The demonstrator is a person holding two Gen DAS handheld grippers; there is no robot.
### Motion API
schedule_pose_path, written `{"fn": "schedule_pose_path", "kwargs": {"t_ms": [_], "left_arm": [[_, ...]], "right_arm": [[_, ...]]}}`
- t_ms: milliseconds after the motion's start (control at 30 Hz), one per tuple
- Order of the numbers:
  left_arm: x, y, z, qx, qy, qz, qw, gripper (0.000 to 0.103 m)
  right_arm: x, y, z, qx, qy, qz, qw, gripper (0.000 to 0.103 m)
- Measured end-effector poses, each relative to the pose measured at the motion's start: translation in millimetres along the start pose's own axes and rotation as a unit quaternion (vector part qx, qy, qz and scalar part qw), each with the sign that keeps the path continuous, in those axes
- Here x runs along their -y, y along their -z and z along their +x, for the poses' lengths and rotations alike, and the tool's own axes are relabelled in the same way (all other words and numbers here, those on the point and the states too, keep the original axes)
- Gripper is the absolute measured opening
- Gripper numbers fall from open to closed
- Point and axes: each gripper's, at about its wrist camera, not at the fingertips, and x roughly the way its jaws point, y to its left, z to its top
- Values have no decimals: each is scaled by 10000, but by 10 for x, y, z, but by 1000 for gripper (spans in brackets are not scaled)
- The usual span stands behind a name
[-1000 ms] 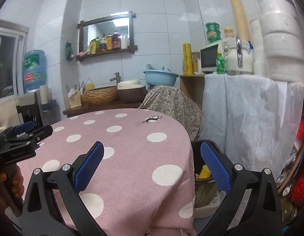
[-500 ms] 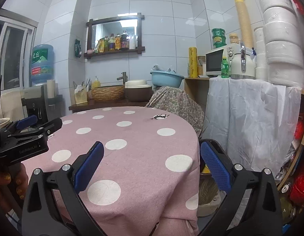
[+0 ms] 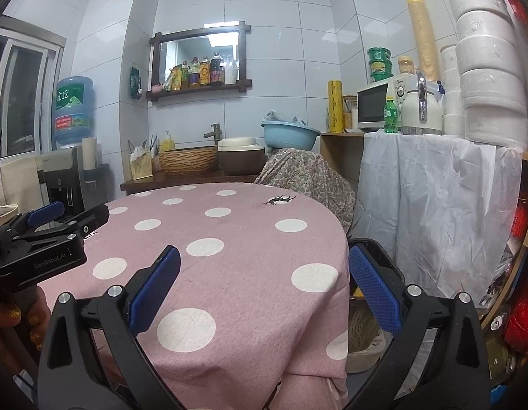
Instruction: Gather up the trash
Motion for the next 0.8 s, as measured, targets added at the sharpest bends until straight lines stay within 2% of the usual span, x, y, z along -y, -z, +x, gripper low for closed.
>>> {"fn": "schedule_pose_path", "kwargs": {"t_ms": [800], "left_arm": [[-16,21,-16,-68,104,-110,9999,98]], "right_arm": [[-17,7,-67,99,36,53,9999,97]]}}
